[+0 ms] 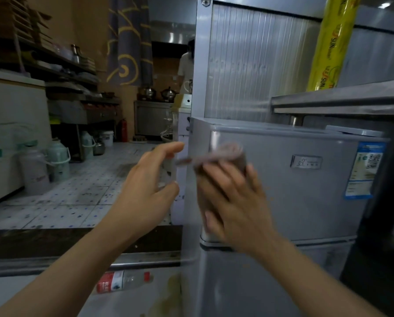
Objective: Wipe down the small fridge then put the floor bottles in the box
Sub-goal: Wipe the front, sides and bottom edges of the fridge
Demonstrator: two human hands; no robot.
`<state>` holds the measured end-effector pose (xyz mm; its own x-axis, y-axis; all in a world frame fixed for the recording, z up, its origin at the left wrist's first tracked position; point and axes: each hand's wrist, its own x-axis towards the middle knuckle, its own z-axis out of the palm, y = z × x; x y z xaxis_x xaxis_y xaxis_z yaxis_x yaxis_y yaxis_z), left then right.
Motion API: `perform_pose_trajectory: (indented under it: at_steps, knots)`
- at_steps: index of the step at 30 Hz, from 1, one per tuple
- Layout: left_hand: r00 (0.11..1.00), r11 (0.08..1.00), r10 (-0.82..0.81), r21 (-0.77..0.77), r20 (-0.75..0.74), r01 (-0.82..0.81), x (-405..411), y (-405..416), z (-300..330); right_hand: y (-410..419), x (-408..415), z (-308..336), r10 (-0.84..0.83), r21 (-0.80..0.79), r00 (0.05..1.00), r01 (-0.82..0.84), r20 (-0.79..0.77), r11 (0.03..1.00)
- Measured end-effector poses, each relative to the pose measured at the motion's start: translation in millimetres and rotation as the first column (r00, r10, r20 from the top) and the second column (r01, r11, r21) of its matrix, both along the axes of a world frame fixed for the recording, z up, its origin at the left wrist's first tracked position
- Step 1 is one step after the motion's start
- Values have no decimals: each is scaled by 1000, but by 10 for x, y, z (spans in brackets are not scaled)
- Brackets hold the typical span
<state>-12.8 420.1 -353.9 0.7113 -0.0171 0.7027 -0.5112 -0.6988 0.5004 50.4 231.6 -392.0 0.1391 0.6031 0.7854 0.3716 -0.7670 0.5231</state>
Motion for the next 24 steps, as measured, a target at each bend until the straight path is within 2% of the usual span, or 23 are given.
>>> perform_pose_trajectory:
  at_steps: [3,5,7,11,14,16,20,24]
  knots:
    - [1000,1000,13,-2,12,-13,6,10,-33,144,58,440,26,101,999,-29,22,995]
    - [1000,1000,26,-12,17,-26,17,4,-67,207,64,403,69,123,998,-70,16,990]
    - [999,999,45,-25,25,-44,20,4,-118,227,54,90,89,88,996,-88,2,992]
    - [999,999,51,-16,12,-51,4,-18,-282,105,-16,-718,17,-40,998,-20,-59,999]
    - [999,999,42,-1,1,-42,0,-66,-390,-86,-20,-851,-22,-74,999,18,-46,997]
    - [1000,1000,28,-14,8,-28,13,-124,-417,-190,4,-673,-19,-20,999,19,-30,1000]
    - [998,998,41,-58,46,-38,93,-325,-409,-249,78,-201,7,223,999,5,-53,975]
    - [998,994,30,-107,57,-24,180,-558,-436,-385,84,-329,-13,257,993,42,-117,966]
